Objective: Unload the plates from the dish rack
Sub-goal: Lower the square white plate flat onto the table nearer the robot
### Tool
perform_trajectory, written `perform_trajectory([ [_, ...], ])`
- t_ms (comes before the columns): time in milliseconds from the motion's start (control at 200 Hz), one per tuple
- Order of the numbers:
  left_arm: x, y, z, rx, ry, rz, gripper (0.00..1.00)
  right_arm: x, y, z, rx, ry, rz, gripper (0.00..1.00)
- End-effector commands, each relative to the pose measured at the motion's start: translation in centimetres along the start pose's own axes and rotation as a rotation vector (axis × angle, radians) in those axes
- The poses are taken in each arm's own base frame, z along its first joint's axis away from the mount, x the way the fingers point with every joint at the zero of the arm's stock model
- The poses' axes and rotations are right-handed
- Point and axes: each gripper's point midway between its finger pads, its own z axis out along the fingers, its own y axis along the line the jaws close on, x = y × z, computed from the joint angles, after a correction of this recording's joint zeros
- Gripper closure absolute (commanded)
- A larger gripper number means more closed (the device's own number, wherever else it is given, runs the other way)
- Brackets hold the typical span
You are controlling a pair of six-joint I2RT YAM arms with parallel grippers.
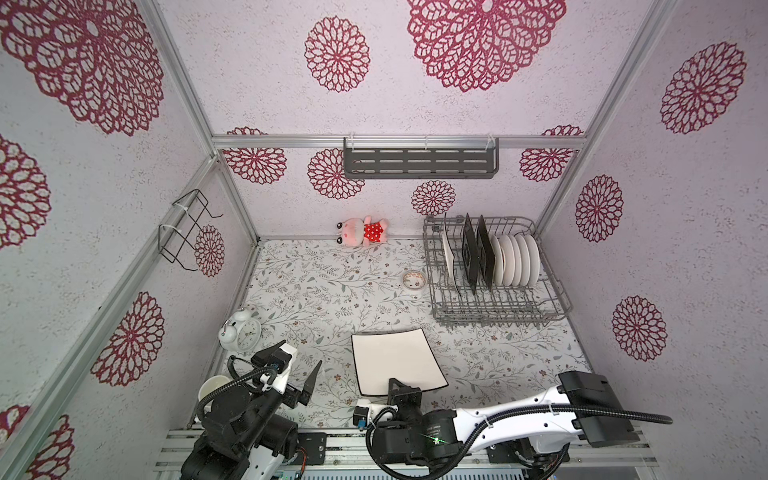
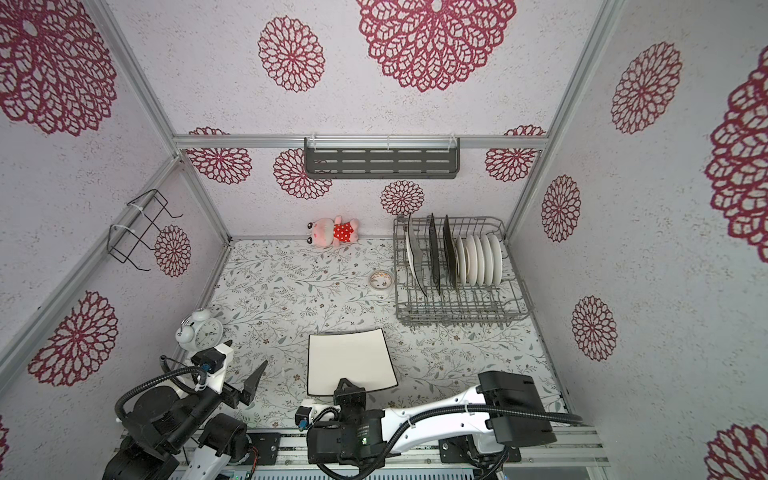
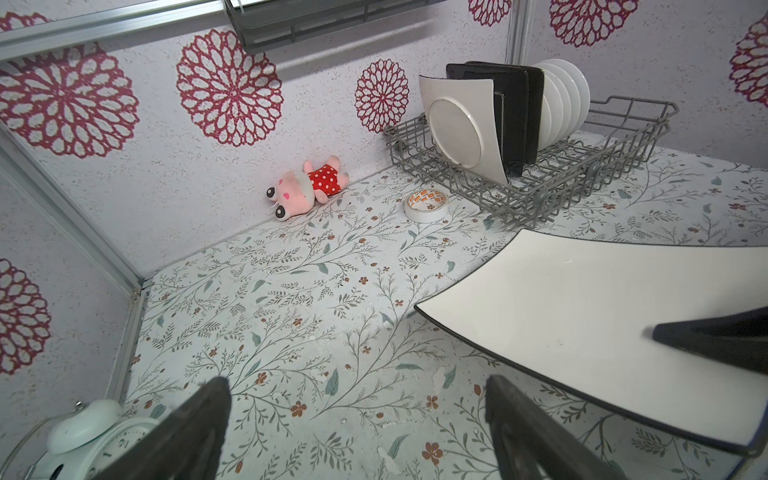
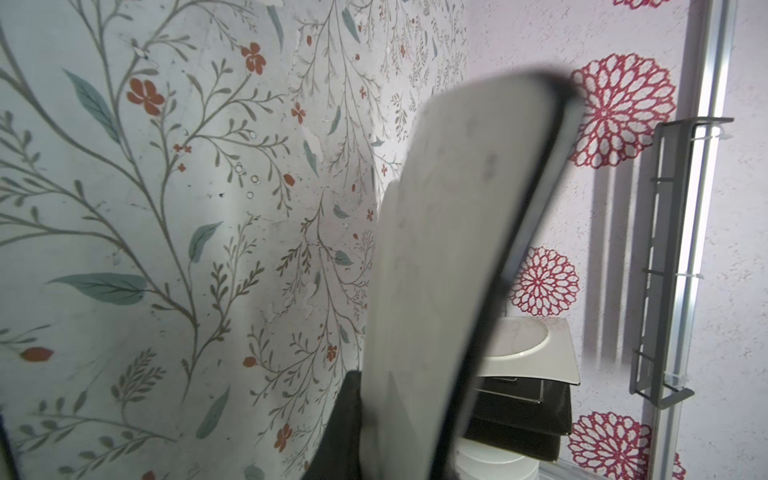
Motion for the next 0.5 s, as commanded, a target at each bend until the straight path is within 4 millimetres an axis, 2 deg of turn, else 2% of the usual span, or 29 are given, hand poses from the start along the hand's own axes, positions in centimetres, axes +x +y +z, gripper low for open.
perform_trajectory([
  [0, -1.0, -0.2, -0.7, 0.013, -0.042, 0.0, 0.03, 0.6, -2.8, -1.2, 0.16, 0.039, 0.114, 1.0],
  [110, -1.1, -0.1, -0.8, 0.011, -0.045, -0.003, 0.03, 0.5, -1.0, -1.1, 0.144, 0.046, 0.106, 1.0],
  [495, -1.1, -0.2, -0.9, 0.015, -0.043, -0.006, 0.03, 0.7, 2.4, 0.0, 0.105, 0.084, 0.124, 0.99],
])
